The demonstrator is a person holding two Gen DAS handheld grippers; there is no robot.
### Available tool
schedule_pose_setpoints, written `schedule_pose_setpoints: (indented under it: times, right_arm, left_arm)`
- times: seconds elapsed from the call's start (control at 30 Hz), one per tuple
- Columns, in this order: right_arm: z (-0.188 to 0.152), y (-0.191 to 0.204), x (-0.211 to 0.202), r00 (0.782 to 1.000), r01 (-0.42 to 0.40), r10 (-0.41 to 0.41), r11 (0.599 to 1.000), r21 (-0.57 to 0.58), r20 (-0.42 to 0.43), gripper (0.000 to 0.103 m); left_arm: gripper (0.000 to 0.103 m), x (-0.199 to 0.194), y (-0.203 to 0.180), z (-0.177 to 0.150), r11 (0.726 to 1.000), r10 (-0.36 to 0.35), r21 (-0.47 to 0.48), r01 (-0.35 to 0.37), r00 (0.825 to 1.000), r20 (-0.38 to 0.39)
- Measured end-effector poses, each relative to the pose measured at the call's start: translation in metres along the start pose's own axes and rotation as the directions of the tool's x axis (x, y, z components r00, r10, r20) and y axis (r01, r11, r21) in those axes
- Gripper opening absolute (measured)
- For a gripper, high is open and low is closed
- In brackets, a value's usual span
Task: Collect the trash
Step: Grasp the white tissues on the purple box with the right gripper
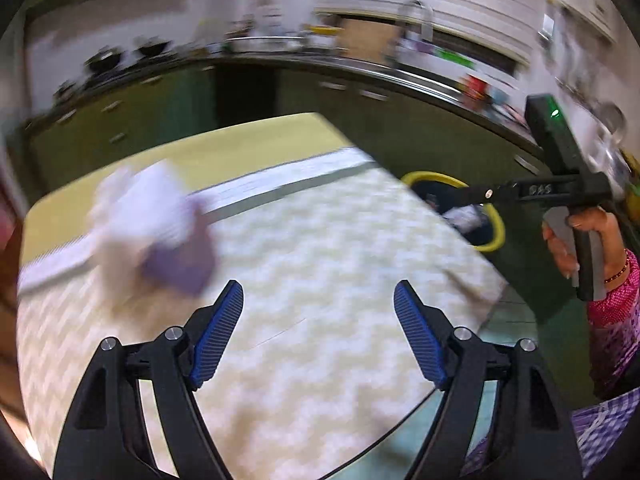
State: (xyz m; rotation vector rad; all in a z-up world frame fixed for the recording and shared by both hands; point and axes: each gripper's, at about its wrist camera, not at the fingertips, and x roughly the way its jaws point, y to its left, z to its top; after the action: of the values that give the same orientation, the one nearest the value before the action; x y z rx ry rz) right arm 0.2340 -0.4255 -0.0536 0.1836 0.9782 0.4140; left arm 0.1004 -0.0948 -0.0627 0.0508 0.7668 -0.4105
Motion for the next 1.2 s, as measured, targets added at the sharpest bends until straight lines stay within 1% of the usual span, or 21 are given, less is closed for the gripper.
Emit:
schedule_pose_setpoints:
  times: [0.07,0.1,0.17,0.2,0.27,0.37,0.4,0.43,0.53,0.63,0.8,0.87,0.9,0.93,0.97,1.0,1.1,1.2]
  right_arm:
    - [0.021,0.045,0.014,0.999,-0.051,0.051,0.995,-0.085,0.0,0.079]
    - [0.027,0.06,0.019,0.998,-0.067,0.067,0.991,-0.114,-0.002,0.079]
    - [0.043,0.102,0.035,0.993,-0.117,0.117,0.975,-0.19,-0.012,0.079]
    - [0.048,0.117,0.04,0.991,-0.131,0.131,0.968,-0.212,-0.015,0.079]
    - [0.062,0.153,0.058,0.988,-0.152,0.15,0.951,-0.269,-0.026,0.079]
    - [0.076,0.19,0.081,0.986,-0.165,0.161,0.933,-0.319,-0.041,0.077]
    - [0.081,0.205,0.092,0.985,-0.171,0.163,0.926,-0.337,-0.052,0.075]
    - [0.081,0.213,0.097,0.984,-0.178,0.168,0.921,-0.346,-0.06,0.072]
    - [0.077,0.242,0.109,0.978,-0.21,0.193,0.893,-0.397,-0.082,0.072]
    - [0.067,0.27,0.112,0.981,-0.194,0.184,0.863,-0.467,-0.066,0.072]
    - [0.061,0.297,0.134,0.992,-0.125,0.111,0.843,-0.523,-0.057,0.071]
    - [0.06,0.305,0.144,0.995,-0.099,0.081,0.835,-0.541,-0.058,0.065]
    - [0.058,0.304,0.15,0.996,-0.092,0.068,0.833,-0.546,-0.063,0.056]
    - [0.059,0.304,0.155,0.996,-0.085,0.056,0.83,-0.551,-0.07,0.041]
    - [0.059,0.306,0.16,0.996,-0.078,0.041,0.828,-0.555,-0.079,0.03]
    - [0.058,0.303,0.162,0.995,-0.085,0.044,0.833,-0.547,-0.088,0.009]
    - [0.063,0.299,0.151,0.991,-0.136,0.113,0.85,-0.509,-0.076,0.006]
    - [0.075,0.298,0.126,0.982,-0.182,0.184,0.86,-0.477,-0.043,0.005]
  left_arm:
    - [0.074,-0.011,0.024,-0.009,0.998,0.043,-0.056,-0.042,0.999,0.009]
    - [0.074,-0.017,0.035,-0.013,0.995,0.066,-0.078,-0.064,0.998,0.015]
    - [0.074,-0.027,0.053,-0.02,0.987,0.109,-0.122,-0.105,0.994,0.025]
    - [0.075,-0.031,0.062,-0.023,0.983,0.121,-0.14,-0.116,0.992,0.028]
    - [0.076,-0.037,0.074,-0.028,0.977,0.138,-0.166,-0.131,0.99,0.033]
    - [0.076,-0.043,0.083,-0.034,0.973,0.154,-0.178,-0.146,0.987,0.036]
    - [0.076,-0.044,0.084,-0.035,0.973,0.157,-0.179,-0.148,0.987,0.038]
    - [0.076,-0.043,0.084,-0.034,0.973,0.157,-0.179,-0.148,0.987,0.039]
    - [0.076,-0.045,0.087,-0.036,0.974,0.154,-0.176,-0.144,0.987,0.046]
    - [0.076,-0.043,0.091,-0.038,0.974,0.149,-0.178,-0.139,0.988,0.047]
    - [0.076,-0.042,0.095,-0.042,0.973,0.138,-0.191,-0.126,0.989,0.05]
    - [0.076,-0.042,0.095,-0.044,0.974,0.135,-0.192,-0.123,0.99,0.049]
    - [0.076,-0.042,0.095,-0.044,0.974,0.135,-0.192,-0.123,0.99,0.048]
    - [0.076,-0.042,0.096,-0.045,0.974,0.135,-0.191,-0.124,0.99,0.047]
    - [0.076,-0.042,0.097,-0.045,0.974,0.136,-0.192,-0.124,0.99,0.046]
    - [0.076,-0.042,0.098,-0.045,0.973,0.136,-0.193,-0.125,0.99,0.047]
    - [0.076,-0.044,0.1,-0.046,0.972,0.136,-0.201,-0.124,0.989,0.049]
    - [0.076,-0.045,0.101,-0.046,0.971,0.139,-0.205,-0.126,0.989,0.051]
